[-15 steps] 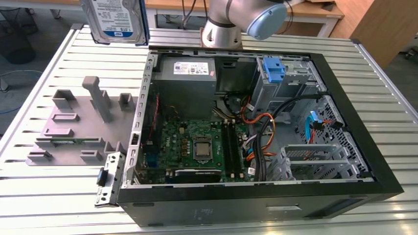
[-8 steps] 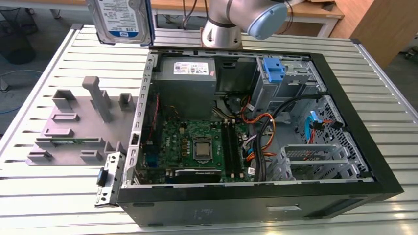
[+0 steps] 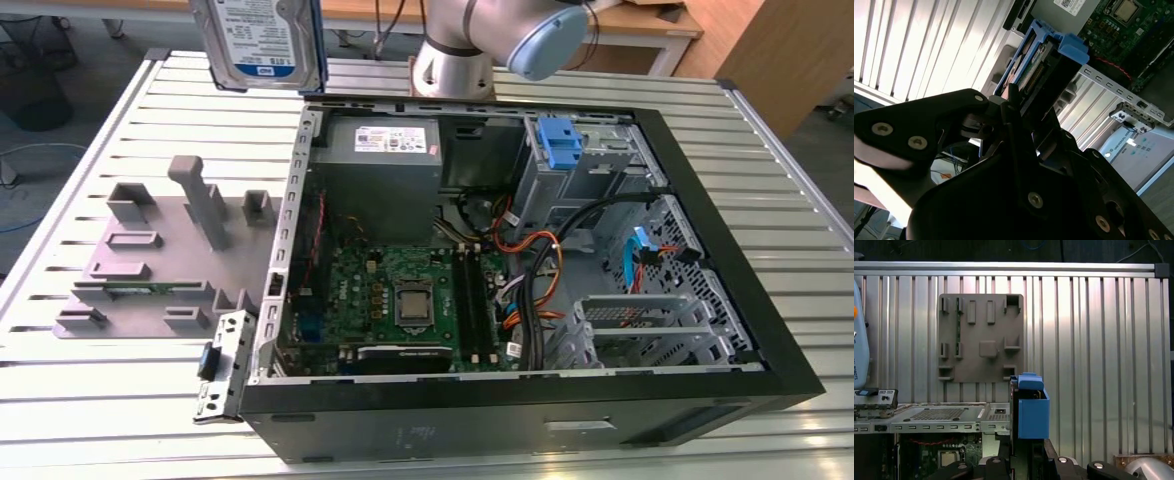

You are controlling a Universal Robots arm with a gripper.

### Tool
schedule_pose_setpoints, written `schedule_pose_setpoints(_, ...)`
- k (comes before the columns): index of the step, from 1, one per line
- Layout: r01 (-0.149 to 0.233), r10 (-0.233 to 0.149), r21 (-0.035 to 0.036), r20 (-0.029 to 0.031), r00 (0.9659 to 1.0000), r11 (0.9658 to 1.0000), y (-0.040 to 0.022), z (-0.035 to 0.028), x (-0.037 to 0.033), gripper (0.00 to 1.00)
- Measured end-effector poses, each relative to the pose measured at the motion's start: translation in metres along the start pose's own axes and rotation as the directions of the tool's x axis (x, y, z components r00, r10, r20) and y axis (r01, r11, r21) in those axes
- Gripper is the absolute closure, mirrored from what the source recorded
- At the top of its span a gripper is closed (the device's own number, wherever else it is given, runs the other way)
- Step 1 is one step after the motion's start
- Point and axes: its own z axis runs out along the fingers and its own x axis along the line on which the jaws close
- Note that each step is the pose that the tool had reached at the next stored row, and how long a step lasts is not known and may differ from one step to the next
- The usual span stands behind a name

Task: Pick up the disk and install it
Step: 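Pick up the disk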

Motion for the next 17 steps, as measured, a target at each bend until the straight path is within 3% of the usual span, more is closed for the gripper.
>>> schedule_pose_setpoints(17, 0.0, 0.0, 0.0, 0.0, 1.0, 1.0, -0.0226, -0.0003, -0.0006, 0.65)
